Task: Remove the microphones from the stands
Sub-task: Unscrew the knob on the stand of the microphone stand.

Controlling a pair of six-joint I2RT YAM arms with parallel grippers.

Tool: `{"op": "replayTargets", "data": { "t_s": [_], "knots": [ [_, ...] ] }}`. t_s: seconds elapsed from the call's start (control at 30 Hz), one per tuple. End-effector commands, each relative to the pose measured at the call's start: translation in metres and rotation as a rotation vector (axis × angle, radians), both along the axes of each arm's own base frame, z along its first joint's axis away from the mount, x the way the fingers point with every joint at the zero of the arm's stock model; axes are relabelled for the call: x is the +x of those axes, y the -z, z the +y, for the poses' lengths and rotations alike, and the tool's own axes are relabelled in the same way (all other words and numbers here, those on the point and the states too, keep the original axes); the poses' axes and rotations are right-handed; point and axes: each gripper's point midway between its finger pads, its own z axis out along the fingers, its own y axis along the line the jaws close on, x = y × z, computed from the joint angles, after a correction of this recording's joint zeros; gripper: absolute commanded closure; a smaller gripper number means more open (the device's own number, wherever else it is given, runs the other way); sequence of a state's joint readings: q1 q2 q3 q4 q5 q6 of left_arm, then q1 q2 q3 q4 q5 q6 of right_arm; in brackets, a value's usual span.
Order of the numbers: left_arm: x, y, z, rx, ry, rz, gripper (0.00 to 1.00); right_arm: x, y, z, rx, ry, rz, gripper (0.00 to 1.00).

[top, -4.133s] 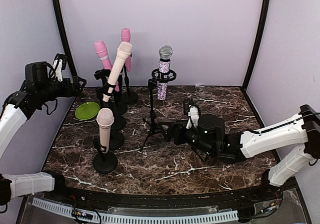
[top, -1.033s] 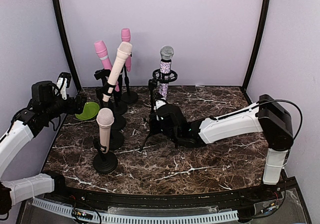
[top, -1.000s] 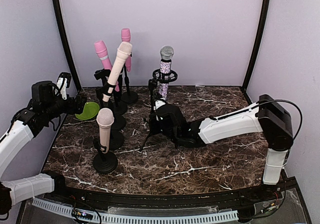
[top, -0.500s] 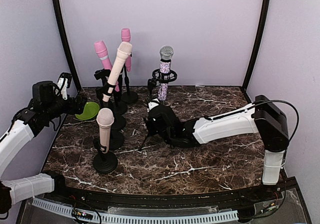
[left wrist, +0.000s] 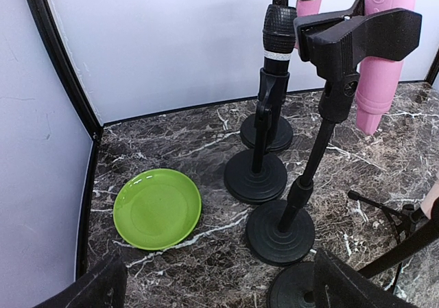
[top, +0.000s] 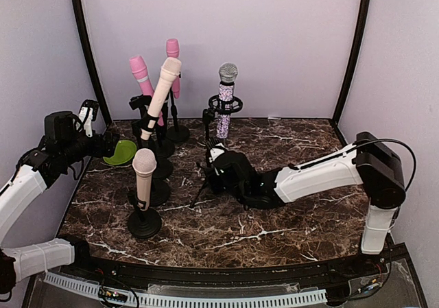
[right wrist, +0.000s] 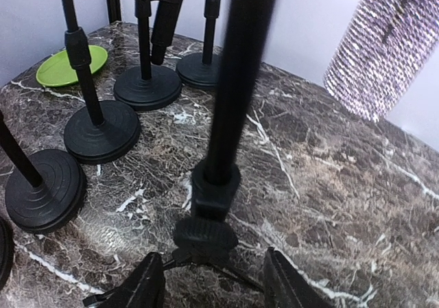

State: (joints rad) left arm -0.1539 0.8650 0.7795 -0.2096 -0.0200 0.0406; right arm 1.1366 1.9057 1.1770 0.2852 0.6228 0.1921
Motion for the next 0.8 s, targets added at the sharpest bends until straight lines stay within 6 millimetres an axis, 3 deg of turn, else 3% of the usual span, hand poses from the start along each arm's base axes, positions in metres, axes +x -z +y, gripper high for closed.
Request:
{"op": "replayTargets", "data": {
  "t_s": [0.0, 0.33, 0.53, 0.63, 0.77],
  "knots": [
    [0.000, -0.004, 0.003, 0.007, -0.008, -0.022, 0.04, -0.010, -0.035, 0.001, 0.117, -0.056, -0.032, 0.40],
    [0.000, -0.003, 0.003, 0.009, -0.009, -0.021, 0.04, -0.017, -0.070, -0.033, 0.356, -0.057, -0.010, 0.20],
    [0.001, -0.003, 0.003, 0.008, -0.008, -0.021, 0.04, -0.001, -0.068, -0.065, 0.655, -0.031, 0.145, 0.19],
    [0.000, -0.004, 0.003, 0.007, -0.008, -0.021, 0.04, 0.000, -0.069, -0.067, 0.813, -0.072, 0.230, 0.19],
    [0.000, -0.005, 0.003, 0.006, -0.006, -0.024, 0.04, -0.003, -0.068, -0.053, 0.878, -0.130, 0.313, 0.19]
  ]
}}
